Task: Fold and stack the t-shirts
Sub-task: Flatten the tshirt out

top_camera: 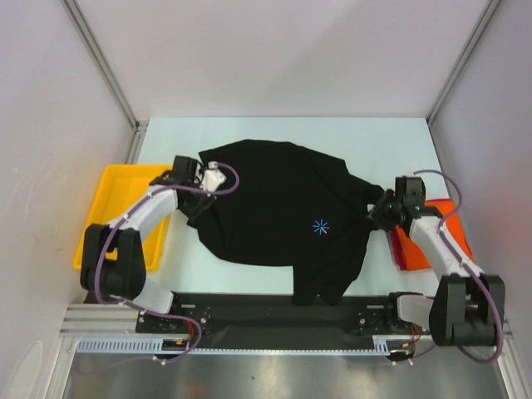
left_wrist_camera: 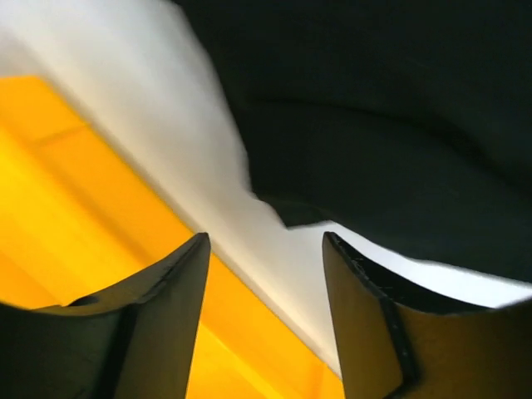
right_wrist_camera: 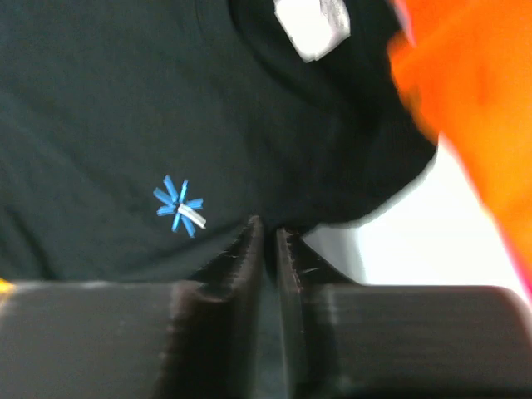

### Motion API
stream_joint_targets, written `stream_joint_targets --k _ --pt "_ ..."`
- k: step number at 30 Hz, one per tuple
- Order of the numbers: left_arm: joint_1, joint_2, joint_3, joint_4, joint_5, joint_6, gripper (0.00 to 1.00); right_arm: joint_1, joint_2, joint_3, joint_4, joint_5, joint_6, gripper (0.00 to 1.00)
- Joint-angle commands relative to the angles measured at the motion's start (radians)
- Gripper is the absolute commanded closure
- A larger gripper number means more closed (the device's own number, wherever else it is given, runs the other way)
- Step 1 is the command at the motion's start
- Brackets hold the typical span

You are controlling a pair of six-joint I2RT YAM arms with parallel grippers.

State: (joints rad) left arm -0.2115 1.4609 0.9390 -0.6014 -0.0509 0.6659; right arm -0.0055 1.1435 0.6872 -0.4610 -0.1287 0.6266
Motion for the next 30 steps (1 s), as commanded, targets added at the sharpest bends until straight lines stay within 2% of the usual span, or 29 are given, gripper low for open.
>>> stream_joint_targets --k 1,2,3,4,5,6,7,11,14,16,17,18,19,20,21,22,26,28,29,30 --pt "0.055 0.053 0.092 0.005 0.028 -0.146 0.37 0.002 0.091 0.131 0.085 0.050 -0.088 0.60" --pt "0.055 0.067 0.096 -0.027 0.043 -0.150 0.35 0.002 0.116 0.164 0.008 0.085 -0.105 0.47" --pt "0.055 0.088 0.096 -0.035 0.071 -0.160 0.32 0.043 0.130 0.193 -0.045 0.119 -0.119 0.24" --pt "0.055 0.096 0.092 -0.041 0.080 -0.170 0.28 0.056 0.130 0.240 -0.135 0.159 -0.145 0.12" --pt "0.055 0.105 0.090 -0.052 0.082 -0.170 0.27 0.068 0.118 0.253 -0.175 0.210 -0.151 0.09" --pt "0.057 0.130 0.089 -0.055 0.079 -0.170 0.25 0.082 0.099 0.261 -0.214 0.224 -0.150 0.01" --pt "0.058 0.141 0.083 -0.057 0.074 -0.170 0.25 0.094 0.050 0.262 -0.285 0.228 -0.146 0.00" --pt "0.084 0.197 0.087 -0.037 0.066 -0.190 0.27 0.159 -0.088 0.188 -0.415 0.195 -0.055 0.03" --pt "0.100 0.231 0.119 -0.032 0.111 -0.207 0.32 0.228 -0.174 0.097 -0.481 0.172 0.054 0.10" --pt "0.100 0.246 0.133 -0.026 0.155 -0.212 0.42 0.275 -0.206 0.042 -0.495 0.152 0.119 0.19" --pt "0.100 0.259 0.136 -0.029 0.178 -0.212 0.48 0.326 -0.218 0.016 -0.492 0.140 0.149 0.22" --pt "0.100 0.262 0.141 -0.034 0.207 -0.210 0.54 0.349 -0.243 -0.047 -0.479 0.138 0.209 0.30" --pt "0.100 0.266 0.144 -0.041 0.224 -0.209 0.68 0.370 -0.251 -0.076 -0.440 0.112 0.234 0.32" --pt "0.100 0.266 0.144 -0.046 0.233 -0.203 0.76 0.389 -0.255 -0.109 -0.415 0.097 0.258 0.32" --pt "0.100 0.262 0.141 -0.052 0.247 -0.197 0.95 0.406 -0.257 -0.154 -0.389 0.095 0.278 0.31" --pt "0.100 0.254 0.132 -0.055 0.249 -0.192 1.00 0.406 -0.251 -0.181 -0.325 0.087 0.277 0.31" --pt "0.104 0.196 0.093 -0.063 0.227 -0.163 1.00 0.406 -0.174 -0.227 -0.245 0.057 0.262 0.29" --pt "0.118 0.155 0.077 -0.080 0.224 -0.152 1.00 0.407 -0.134 -0.253 -0.193 0.051 0.242 0.31" --pt "0.126 0.138 0.072 -0.087 0.227 -0.150 1.00 0.407 -0.131 -0.253 -0.179 0.054 0.239 0.37" --pt "0.141 0.110 0.061 -0.098 0.229 -0.146 1.00 0.409 -0.133 -0.250 -0.167 0.055 0.233 0.60"
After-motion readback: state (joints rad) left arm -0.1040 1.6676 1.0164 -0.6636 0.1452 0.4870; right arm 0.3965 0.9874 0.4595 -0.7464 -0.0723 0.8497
